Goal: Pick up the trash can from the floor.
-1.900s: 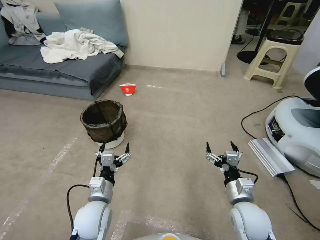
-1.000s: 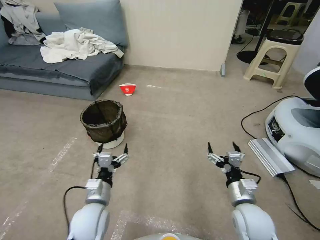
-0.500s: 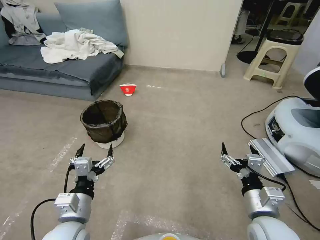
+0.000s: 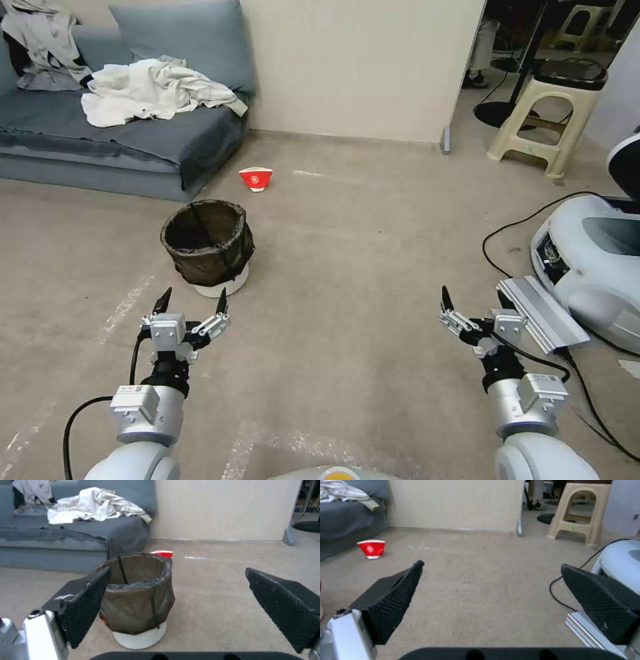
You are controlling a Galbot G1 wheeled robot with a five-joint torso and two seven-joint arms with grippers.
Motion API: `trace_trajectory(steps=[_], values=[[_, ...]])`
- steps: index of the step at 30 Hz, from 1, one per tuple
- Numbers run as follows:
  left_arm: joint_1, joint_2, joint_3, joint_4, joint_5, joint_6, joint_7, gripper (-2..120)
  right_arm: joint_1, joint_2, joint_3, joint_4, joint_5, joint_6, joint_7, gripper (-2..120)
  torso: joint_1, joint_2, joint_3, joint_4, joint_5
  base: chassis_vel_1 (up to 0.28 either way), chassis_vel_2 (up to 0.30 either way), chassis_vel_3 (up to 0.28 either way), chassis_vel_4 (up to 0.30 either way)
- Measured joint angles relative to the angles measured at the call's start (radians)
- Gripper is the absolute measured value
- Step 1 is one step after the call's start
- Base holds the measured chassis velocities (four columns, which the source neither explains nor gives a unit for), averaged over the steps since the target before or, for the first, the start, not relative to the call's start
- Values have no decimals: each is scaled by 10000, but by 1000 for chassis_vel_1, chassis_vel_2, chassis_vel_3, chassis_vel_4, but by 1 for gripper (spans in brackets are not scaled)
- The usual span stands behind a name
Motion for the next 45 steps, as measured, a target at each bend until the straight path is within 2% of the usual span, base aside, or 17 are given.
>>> trace_trajectory(steps=[30,36,45], values=[[25,-45,8,61,74,-54,156,100,5,-18,-21,-16,215,114,224,100,0,0,0,1,0,44,46,45,47],[24,-41,-19,222,386,-531,331,100,-13,-26,14,14,242,7,3,100,0,0,0,3,-1,41,38,30,40],[32,-41,-3,188,369,-609,425,100,-8,-26,-12,20,267,-15,-44,100,0,0,0,2,0,0,0,0,0]])
